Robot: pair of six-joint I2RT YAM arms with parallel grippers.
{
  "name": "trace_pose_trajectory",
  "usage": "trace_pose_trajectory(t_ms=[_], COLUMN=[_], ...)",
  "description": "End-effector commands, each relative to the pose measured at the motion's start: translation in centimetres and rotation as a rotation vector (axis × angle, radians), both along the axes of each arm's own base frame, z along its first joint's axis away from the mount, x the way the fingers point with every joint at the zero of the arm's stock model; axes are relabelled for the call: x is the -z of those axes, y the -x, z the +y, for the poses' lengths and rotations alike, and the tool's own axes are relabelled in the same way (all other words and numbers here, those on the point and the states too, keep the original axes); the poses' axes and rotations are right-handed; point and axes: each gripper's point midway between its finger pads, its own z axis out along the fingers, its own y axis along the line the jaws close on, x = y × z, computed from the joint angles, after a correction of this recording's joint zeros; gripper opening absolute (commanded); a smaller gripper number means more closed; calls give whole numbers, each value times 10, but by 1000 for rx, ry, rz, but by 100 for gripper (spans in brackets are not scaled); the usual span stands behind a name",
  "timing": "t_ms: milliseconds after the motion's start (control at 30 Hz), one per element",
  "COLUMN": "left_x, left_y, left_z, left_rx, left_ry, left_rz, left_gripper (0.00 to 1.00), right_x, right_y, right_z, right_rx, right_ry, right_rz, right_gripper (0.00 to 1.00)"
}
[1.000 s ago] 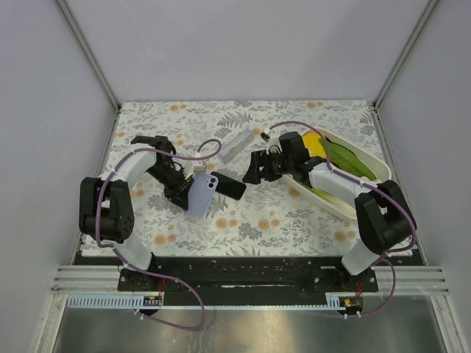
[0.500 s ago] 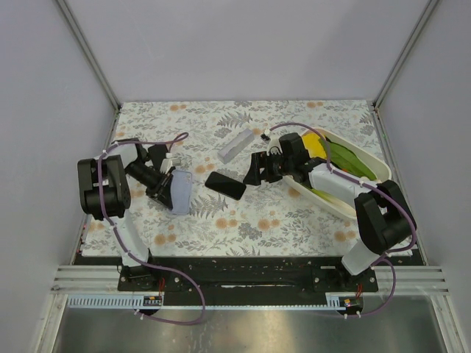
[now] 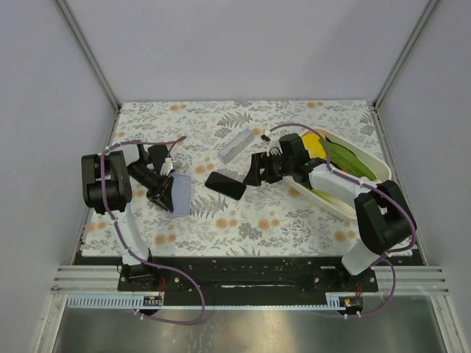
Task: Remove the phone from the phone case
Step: Place the phone case at the center of the board.
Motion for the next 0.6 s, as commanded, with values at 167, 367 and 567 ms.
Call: trace_pose_trajectory(t_ms=[167, 367, 567], left_x=[7, 13, 5], left_y=[4, 5, -7], left_z=[4, 7, 15], left_rx=[-14, -10, -7], left_ry=[-43, -68, -123], left_rz=[39, 30, -58], left_gripper=[31, 50, 73], right_x=[-11, -1, 6], right_y=[-13, -19, -25], right_z=[5, 10, 20], right_rx=[-15, -31, -61], right_ry=[16, 64, 136], right_rz=[-60, -56, -79], right_gripper=[88, 89, 89])
